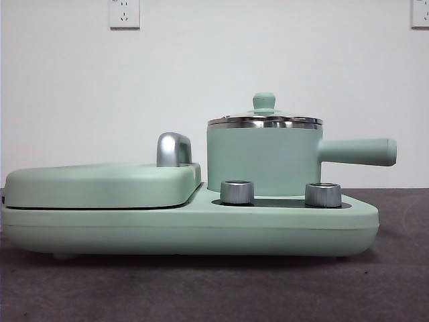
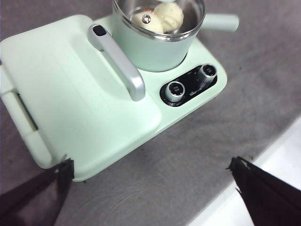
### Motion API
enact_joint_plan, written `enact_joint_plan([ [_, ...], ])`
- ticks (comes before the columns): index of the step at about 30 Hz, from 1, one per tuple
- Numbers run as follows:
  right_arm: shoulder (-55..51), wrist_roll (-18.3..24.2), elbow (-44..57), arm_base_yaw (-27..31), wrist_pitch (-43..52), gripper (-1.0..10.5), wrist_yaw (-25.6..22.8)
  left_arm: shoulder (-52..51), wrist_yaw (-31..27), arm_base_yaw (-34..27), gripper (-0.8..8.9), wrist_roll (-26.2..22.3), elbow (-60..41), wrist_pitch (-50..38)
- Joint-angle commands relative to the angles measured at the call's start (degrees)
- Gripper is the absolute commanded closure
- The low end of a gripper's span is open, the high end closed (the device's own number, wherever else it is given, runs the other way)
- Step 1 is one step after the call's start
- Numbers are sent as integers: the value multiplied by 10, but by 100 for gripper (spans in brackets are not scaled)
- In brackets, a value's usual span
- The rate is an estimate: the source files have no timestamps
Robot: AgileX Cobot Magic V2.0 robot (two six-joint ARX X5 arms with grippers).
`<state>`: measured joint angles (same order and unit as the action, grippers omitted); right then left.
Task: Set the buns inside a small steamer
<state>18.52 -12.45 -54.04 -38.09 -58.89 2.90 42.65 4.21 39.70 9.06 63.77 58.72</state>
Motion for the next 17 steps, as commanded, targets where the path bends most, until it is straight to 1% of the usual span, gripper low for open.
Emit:
enact_joint_plan([
  [1, 4, 10, -3, -4, 6, 588, 1, -69, -2, 3, 161, 56, -66, -30],
  [2, 4, 10, -3, -4, 6, 588, 1, -92, -2, 3, 164, 72, -84, -31],
  [3, 4, 9, -3, -4, 6, 595, 1, -111, -3, 3, 201, 87, -97, -29],
  [4, 4, 9, -3, -4, 6, 625, 1, -125, -4, 3, 297, 95, -104, -26],
  [5, 4, 9, -3, -4, 6, 724, 1, -137, -4, 3, 513, 97, -109, -21],
  [6, 4, 9, -3, -4, 5, 903, 2, -147, -4, 3, 794, 96, -111, -12],
  [7, 4, 10, -3, -4, 5, 959, 3, -153, -8, 3, 779, 96, -111, -8],
  [8, 4, 9, -3, -4, 6, 926, 2, -159, -15, 3, 772, 96, -111, -5],
  [9, 4, 9, -3, -4, 6, 929, -2, -163, -19, 3, 807, 96, -111, -4],
  [17, 4, 9, -3, -4, 6, 929, 0, -169, -19, 3, 807, 96, -110, -17],
])
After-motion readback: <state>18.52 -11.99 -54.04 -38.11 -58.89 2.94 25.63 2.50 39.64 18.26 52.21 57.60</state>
